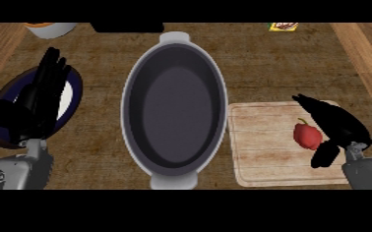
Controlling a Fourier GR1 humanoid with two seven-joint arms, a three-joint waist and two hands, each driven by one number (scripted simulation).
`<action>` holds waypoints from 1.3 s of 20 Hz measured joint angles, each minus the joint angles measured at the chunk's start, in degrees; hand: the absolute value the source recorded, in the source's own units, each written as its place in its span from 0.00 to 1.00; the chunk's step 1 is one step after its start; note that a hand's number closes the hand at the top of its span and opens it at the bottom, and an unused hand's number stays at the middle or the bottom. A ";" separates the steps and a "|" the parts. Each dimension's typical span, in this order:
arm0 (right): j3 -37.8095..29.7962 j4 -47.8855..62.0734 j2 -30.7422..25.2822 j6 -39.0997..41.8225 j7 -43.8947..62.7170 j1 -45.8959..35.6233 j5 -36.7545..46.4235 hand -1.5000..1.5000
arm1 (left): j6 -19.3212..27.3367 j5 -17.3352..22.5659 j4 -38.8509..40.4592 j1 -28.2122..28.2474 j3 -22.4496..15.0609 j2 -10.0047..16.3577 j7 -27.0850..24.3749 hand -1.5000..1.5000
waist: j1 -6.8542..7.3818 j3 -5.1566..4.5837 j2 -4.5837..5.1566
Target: Pick the bell pepper from the cutting board and place it in the pot
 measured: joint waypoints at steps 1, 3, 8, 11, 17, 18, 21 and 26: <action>-0.43 0.70 0.44 -0.23 -0.42 0.02 0.70 0.00 | -0.45 -0.01 0.79 -0.21 0.60 -0.03 -0.44 0.50 | -0.03 0.00 0.00; -1.13 1.97 1.37 -0.12 -1.29 -0.31 1.91 0.00 | -0.61 -0.77 1.00 -0.23 0.64 -0.77 -0.82 0.50 | -0.06 0.01 0.01; 0.69 5.79 1.00 -2.71 -7.93 -0.80 6.07 1.00 | -1.31 -1.16 1.45 -0.91 1.17 -0.99 -0.38 0.50 | 0.01 -0.09 -0.03; 0.09 6.37 0.85 -3.07 -11.20 -0.67 7.80 1.00 | -1.52 -2.00 1.22 -0.92 1.38 -1.45 -0.19 0.50 | -0.04 -0.13 -0.09; -1.06 7.65 1.97 -4.03 -14.98 -0.29 10.99 1.00 | -2.80 -1.85 1.17 -1.38 2.91 -1.82 0.23 0.50 | -0.04 -0.27 -0.21; 0.50 5.93 4.17 -3.36 -12.50 -0.43 11.90 1.00 | -2.91 -1.83 1.38 -1.23 2.96 -1.88 -0.04 0.50 | -0.11 -0.43 -0.29; 6.69 1.96 13.92 -2.28 -5.22 -1.08 14.52 1.00 | -3.18 -1.81 1.88 -1.90 2.65 -2.02 -0.07 0.50 | 0.55 -1.07 -0.60; 16.24 -0.58 25.52 -4.14 3.54 -2.73 13.66 1.00 | -3.91 -1.90 2.13 -2.96 1.02 -2.75 0.02 0.50 | 3.98 -0.48 -0.10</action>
